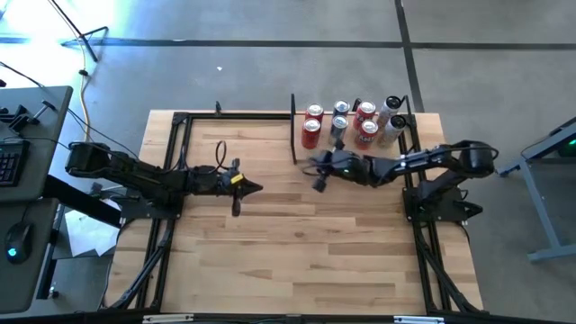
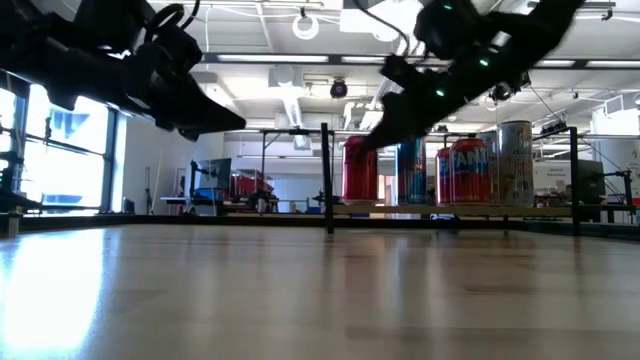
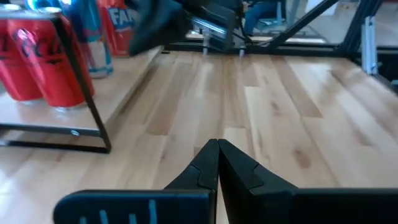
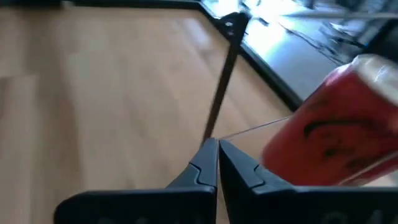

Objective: Place canned beverage on shelf
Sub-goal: Return to Home Position

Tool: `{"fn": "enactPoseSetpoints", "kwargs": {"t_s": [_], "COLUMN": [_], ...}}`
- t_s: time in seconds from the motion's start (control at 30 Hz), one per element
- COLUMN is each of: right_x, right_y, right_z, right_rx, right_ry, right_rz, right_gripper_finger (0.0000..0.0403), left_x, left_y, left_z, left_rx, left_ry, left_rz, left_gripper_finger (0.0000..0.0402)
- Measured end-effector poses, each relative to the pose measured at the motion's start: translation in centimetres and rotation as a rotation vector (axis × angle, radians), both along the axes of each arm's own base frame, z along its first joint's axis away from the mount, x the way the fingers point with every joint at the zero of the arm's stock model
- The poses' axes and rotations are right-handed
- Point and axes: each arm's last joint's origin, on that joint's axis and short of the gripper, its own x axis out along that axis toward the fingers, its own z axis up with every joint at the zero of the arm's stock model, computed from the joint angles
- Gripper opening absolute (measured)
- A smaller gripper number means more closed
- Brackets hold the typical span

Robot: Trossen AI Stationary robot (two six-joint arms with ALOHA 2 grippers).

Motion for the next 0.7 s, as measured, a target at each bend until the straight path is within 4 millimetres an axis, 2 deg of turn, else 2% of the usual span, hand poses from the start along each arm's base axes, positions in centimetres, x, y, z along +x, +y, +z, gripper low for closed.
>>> {"fn": "enactPoseSetpoints", "kwargs": {"t_s": [0.1, 0.23, 0.47, 0.7], "right_x": [-2.7, -6.0, -10.0, -13.8], "right_y": [0.6, 1.2, 1.5, 0.7], "right_z": [-1.5, -2.3, -1.2, 0.1], "right_rx": [0.015, 0.026, 0.066, 0.018], "right_ry": [-0.052, -0.108, -0.209, -0.265], "right_rz": [0.083, 0.137, 0.28, 0.268], "right_gripper_finger": [0.0, 0.0, 0.0, 0.0], "left_x": [0.0, 0.0, -0.5, -1.7], "left_y": [0.3, 0.8, 2.6, 4.7], "left_z": [0.1, 0.2, 1.6, 3.4], "left_rx": [0.047, 0.081, 0.098, 0.11], "left_ry": [-0.005, -0.013, -0.1, -0.193], "left_rz": [0.002, 0.009, 0.03, 0.095], "left_gripper_finger": [0.0, 0.0, 0.0, 0.0]}}
